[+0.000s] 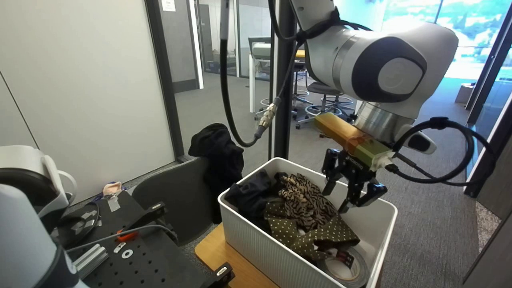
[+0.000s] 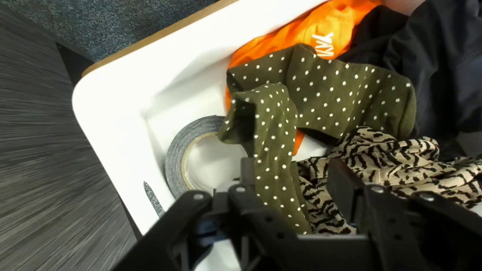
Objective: Remove the sock from the backrest of the grey chair and put it in the white storage bin
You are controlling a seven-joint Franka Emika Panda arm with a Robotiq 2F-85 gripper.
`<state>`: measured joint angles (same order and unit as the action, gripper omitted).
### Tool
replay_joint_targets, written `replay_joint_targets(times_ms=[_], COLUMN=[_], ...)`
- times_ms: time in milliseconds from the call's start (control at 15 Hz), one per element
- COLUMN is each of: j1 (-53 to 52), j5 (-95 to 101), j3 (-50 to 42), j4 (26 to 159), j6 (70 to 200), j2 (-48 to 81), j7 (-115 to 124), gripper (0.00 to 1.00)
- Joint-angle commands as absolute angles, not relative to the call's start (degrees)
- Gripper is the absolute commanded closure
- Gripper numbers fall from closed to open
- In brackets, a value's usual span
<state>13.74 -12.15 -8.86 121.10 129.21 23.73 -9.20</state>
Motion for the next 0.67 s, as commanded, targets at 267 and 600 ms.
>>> replay_joint_targets(times_ms=[267,600], j1=[11.14,7.28], j5=[-9.11,-3.79], j3=[-8.13,-6.07], j4=[126.43,131.7], j6=[116.9,110.93], j2=[7.74,-6.92], j7=[-6.22,-5.4], gripper=[0.0,0.0])
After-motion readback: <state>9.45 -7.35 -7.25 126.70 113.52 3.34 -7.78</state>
